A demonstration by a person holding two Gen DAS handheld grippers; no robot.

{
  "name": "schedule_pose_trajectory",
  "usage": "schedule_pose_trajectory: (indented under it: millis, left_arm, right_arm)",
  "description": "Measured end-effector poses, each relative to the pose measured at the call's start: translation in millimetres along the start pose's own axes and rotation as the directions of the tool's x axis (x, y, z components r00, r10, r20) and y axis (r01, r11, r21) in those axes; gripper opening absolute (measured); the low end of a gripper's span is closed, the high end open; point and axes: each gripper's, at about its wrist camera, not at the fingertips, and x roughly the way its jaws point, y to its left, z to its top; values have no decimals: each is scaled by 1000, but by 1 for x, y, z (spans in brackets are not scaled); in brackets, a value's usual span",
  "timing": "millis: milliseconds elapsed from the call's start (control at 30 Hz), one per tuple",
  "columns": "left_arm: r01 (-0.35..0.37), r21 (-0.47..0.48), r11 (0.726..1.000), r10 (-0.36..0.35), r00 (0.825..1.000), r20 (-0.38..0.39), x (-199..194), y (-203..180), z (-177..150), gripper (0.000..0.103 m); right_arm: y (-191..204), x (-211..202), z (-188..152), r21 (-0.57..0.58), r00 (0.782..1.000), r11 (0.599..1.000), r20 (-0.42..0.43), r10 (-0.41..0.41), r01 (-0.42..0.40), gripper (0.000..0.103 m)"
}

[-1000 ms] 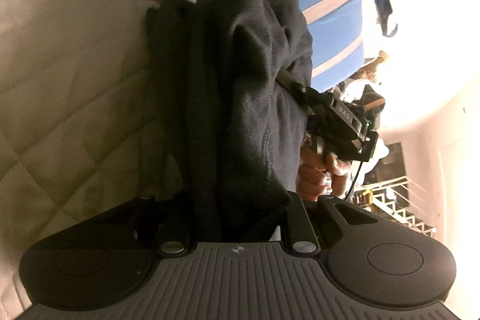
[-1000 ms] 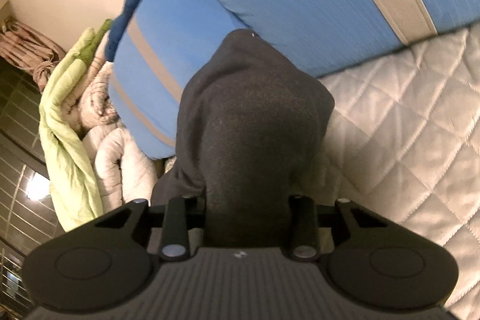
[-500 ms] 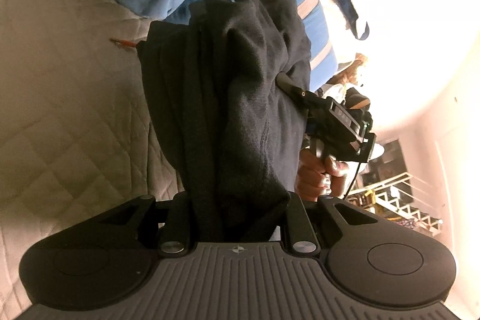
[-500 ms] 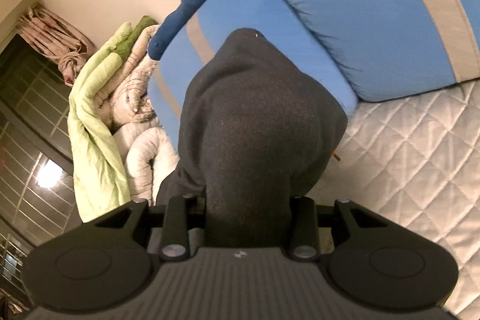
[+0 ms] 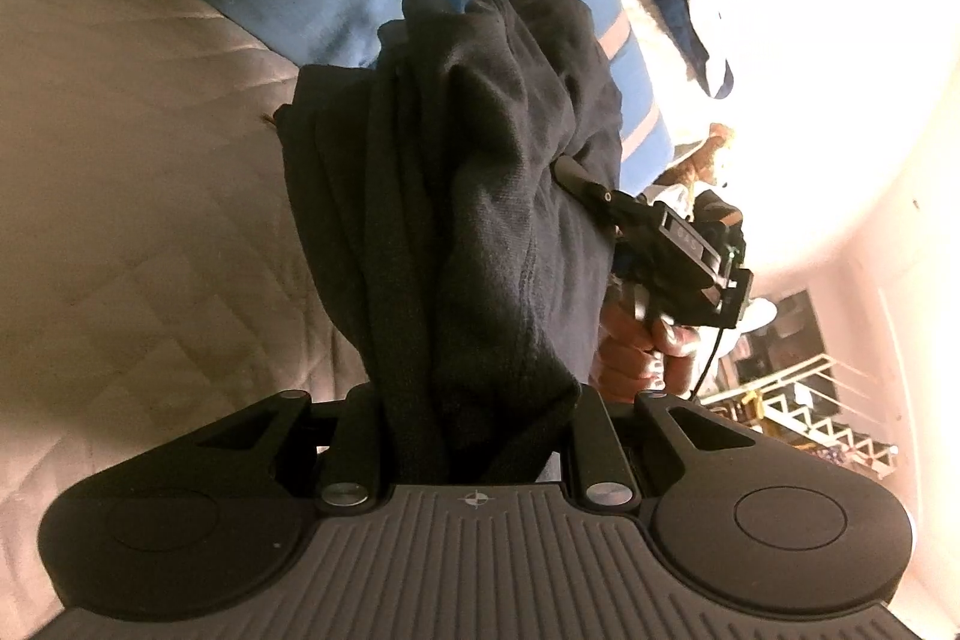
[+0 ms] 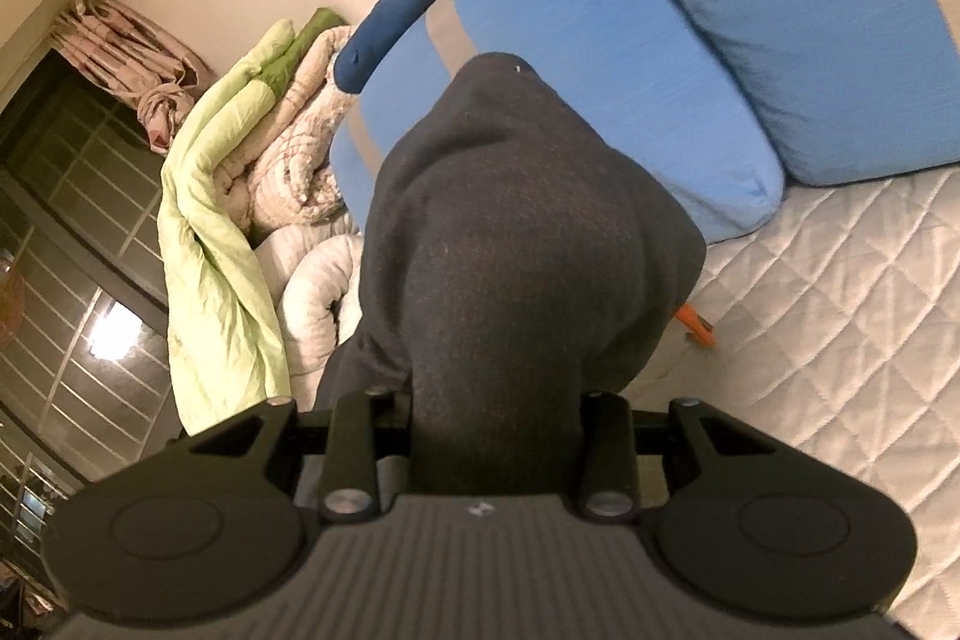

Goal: Fold clothes
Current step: 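Roll the grasped hoodie end toward the pillows with both grippers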

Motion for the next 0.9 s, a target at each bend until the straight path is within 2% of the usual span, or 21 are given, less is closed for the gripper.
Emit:
schedule_pose_trajectory:
  millis: [900]
  left_arm:
    - [-109, -54, 993, 113, 989, 92, -123, 41, -15, 19]
  right_arm:
    - [50, 136, -27, 21, 985, 993, -120, 121, -119, 36]
